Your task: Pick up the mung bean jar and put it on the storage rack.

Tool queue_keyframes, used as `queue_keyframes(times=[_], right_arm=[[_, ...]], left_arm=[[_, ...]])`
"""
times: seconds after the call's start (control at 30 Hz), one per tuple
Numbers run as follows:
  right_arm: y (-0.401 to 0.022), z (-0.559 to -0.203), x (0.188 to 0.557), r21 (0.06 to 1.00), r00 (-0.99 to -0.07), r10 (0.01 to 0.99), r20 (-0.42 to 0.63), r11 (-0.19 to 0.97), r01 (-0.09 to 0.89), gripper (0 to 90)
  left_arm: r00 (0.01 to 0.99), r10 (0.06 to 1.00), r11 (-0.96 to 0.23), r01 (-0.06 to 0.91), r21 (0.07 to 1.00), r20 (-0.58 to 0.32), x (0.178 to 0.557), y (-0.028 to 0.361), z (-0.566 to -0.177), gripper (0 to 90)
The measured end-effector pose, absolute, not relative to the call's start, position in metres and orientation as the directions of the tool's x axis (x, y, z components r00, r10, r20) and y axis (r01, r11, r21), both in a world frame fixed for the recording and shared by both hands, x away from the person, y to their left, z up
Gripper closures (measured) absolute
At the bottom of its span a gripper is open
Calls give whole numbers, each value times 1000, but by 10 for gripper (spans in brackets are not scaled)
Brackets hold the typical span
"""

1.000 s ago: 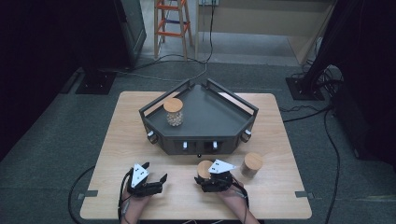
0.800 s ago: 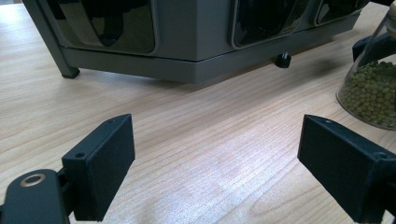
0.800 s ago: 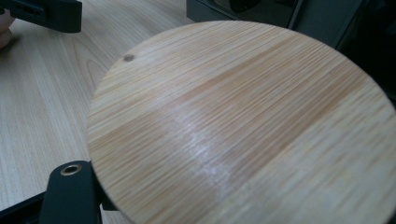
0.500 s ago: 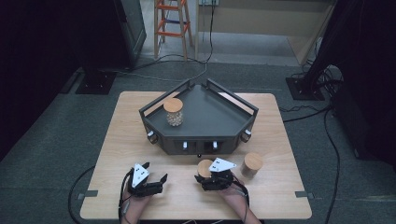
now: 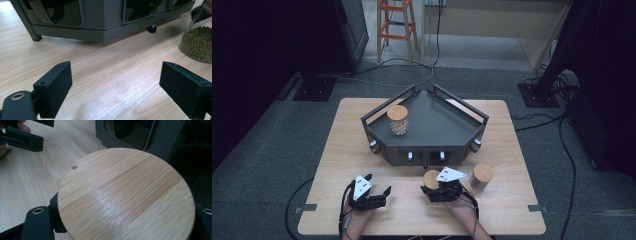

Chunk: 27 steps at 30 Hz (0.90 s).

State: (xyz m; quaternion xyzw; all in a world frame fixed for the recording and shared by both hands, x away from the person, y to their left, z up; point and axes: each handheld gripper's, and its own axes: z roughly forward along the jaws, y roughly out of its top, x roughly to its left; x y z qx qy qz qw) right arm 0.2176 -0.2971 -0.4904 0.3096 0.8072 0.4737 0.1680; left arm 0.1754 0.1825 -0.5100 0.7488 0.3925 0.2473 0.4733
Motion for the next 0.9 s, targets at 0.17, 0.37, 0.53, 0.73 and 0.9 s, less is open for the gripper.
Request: queue_keyframes(times=[0.17, 0.37, 0.53, 0.73, 0.9], right_arm=[[-296, -488, 217, 870, -754, 656, 19, 362, 336, 254], [-296, -484, 216, 873, -756, 654, 16, 360, 329, 254], [-296, -481, 217, 875, -761, 649, 10, 362, 320, 254], [-298, -476, 217, 875, -760, 650, 7, 364, 319, 253], [-298, -469, 217, 877, -756, 655, 8, 359, 320, 253]], left_arm=[[571, 821, -247, 352, 903, 2, 175, 182, -510, 110], [570, 821, -246, 353, 903, 0, 175, 182, -510, 110], [567, 824, -247, 361, 899, -2, 176, 181, -509, 110], [569, 822, -241, 364, 900, -10, 177, 183, -509, 110], [571, 821, -242, 361, 901, -9, 177, 183, -509, 110]])
